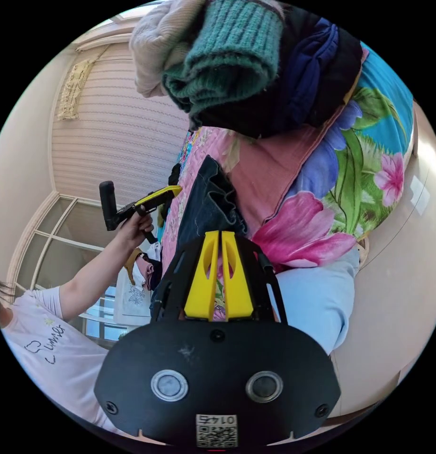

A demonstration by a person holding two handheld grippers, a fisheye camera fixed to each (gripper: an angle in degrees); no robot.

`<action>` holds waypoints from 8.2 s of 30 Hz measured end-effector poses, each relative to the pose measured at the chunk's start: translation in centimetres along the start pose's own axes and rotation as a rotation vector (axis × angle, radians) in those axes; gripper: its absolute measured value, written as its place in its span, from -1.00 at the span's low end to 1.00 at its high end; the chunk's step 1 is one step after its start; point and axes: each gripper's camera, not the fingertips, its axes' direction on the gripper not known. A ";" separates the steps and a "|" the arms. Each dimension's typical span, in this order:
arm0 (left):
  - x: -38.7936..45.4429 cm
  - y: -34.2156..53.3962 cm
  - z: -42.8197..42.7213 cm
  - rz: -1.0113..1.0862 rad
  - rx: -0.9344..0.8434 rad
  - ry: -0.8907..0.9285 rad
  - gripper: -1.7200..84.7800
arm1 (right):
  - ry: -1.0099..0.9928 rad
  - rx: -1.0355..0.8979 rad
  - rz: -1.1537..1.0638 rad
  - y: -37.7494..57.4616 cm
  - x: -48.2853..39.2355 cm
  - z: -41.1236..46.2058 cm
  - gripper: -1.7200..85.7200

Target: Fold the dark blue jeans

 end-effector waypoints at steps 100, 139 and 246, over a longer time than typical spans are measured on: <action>-29.6 94.7 -75.6 -1.243 0.282 -0.418 -0.95 | 0.296 -1.107 -1.420 55.0 -45.0 117.4 -0.96; -10.8 56.0 -37.9 -0.690 0.110 -0.158 -0.98 | 0.553 -0.913 -1.116 38.5 -33.6 93.2 -0.97; -19.5 74.1 -63.6 -1.186 0.541 -0.492 -0.84 | -0.409 -1.022 -1.335 55.7 -54.6 69.8 -0.90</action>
